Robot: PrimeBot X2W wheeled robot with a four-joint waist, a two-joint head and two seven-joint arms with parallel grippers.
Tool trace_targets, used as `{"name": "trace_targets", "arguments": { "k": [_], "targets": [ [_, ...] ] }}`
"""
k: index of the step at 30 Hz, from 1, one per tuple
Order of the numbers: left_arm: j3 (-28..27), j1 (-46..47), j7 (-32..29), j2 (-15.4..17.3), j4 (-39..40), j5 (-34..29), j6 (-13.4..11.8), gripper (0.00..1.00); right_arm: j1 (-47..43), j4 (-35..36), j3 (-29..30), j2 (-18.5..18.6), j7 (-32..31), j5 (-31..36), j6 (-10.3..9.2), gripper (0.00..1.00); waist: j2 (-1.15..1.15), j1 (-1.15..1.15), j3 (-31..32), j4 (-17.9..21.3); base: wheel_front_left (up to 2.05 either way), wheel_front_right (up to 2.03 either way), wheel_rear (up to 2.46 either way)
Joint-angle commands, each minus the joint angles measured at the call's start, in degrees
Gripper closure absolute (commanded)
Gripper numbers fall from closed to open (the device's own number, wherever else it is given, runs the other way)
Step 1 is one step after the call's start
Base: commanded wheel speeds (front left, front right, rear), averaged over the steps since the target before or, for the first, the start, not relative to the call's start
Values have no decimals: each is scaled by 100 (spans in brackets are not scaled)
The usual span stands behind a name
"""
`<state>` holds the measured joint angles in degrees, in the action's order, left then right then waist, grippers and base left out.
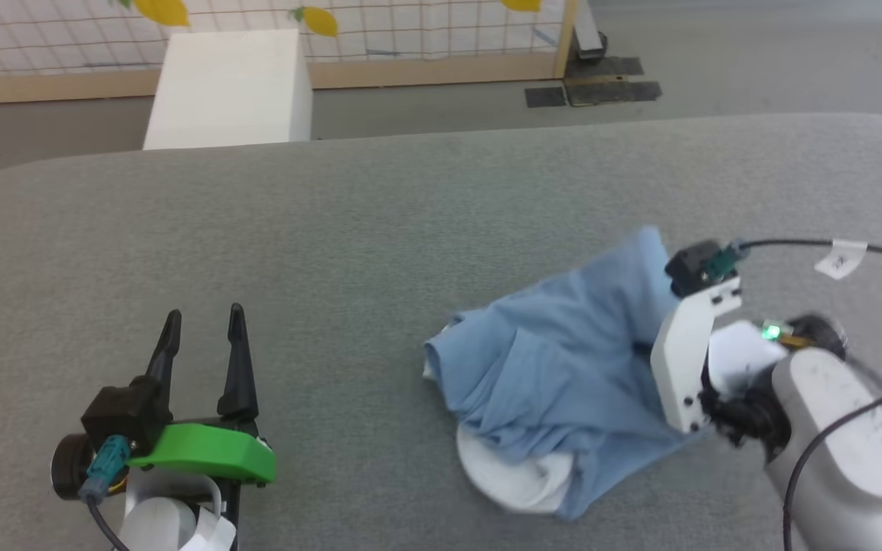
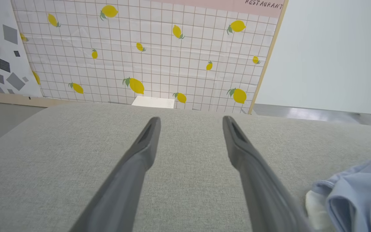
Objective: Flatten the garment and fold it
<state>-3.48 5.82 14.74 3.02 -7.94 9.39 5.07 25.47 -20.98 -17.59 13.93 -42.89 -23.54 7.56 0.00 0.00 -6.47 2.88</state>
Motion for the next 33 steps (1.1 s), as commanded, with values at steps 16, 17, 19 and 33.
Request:
{"name": "trace_targets", "arguments": {
  "k": [16, 17, 19, 33],
  "targets": [
    [100, 658, 26, 236, 582, -398, 105, 0, 1739, -430, 346, 849, 663, 1902, -8, 100, 0, 0, -1267, 1979, 0, 0, 0],
    [108, 684, 26, 281, 605, -427, 109, 0, 1817, -532, 478, 821, 765, 2004, -8, 100, 0, 0, -1349, 2071, 0, 0, 0],
    [115, 739, 26, 378, 625, -460, 118, 0, 1951, -706, 745, 753, 937, 2165, -8, 100, 0, 0, -1502, 2210, 0, 0, 0],
    [110, 886, -318, 798, 1094, -576, 106, 0, 2674, -1780, 2560, 326, 2105, 3536, -8, 100, 0, 0, -2219, 2281, 0, 0, 0]
  ]
}}
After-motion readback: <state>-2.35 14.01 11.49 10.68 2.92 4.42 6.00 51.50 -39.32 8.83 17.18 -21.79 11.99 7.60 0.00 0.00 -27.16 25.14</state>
